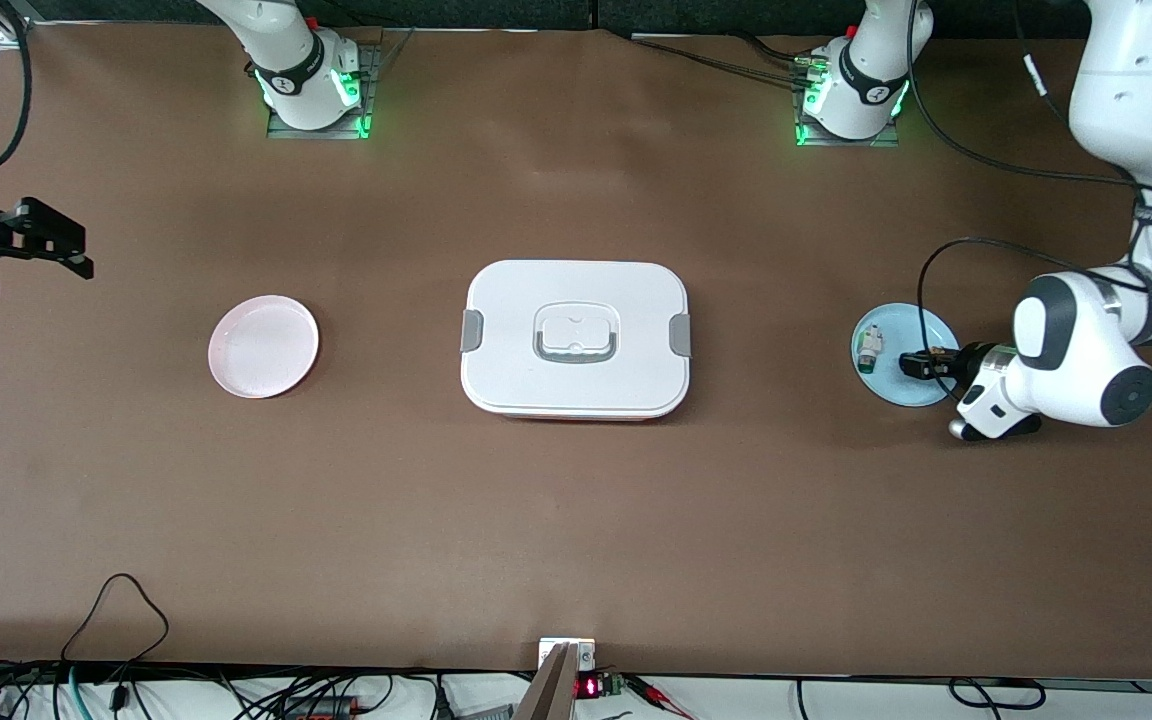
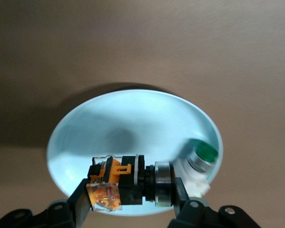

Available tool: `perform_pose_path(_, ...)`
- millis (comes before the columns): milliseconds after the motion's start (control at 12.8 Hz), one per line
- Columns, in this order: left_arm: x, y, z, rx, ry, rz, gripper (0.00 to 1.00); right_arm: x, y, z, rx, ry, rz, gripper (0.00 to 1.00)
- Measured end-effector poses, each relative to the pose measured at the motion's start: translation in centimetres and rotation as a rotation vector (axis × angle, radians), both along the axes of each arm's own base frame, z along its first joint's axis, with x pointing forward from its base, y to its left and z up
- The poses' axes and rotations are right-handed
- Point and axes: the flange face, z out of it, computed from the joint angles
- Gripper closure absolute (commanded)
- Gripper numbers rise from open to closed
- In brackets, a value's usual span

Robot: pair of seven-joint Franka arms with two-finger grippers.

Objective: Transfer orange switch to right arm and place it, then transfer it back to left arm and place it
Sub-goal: 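Lower the left gripper onto the orange switch on the blue plate and close, then lift the orange switch with the left gripper and carry it over the box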

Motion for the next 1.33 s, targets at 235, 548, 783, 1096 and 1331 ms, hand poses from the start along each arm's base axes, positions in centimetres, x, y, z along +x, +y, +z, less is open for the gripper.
perform_pose_path(235, 1.0, -3.7, 6.7, -0.025, 0.045, -0.109, 1.0, -0.1, -2.4, -0.1, -0.002, 0.003, 0.005, 0.0)
perform_pose_path(548, 0.6, -12.2, 13.0, -0.034, 0.17, -0.129, 1.0, -0.2, -3.1, 0.1, -0.003, 0.0, 0.006, 0.0)
perform_pose_path(783, -1.5, -20.5, 17.3, -0.078, 0.312, 0.058, 1.0, -0.6, -3.2, 0.7, -0.001, -0.001, 0.005, 0.0)
perform_pose_path(1096, -4.2, -31.0, 25.7, -0.126, 0.532, 0.371, 1.0, -0.9, -1.4, 0.5, 0.004, 0.028, 0.035, 0.0)
perform_pose_path(1331, -5.2, -34.9, 30.8, -0.192, 0.732, 0.524, 1.0, -0.7, 1.2, -0.4, 0.174, 0.058, 0.051, 0.0)
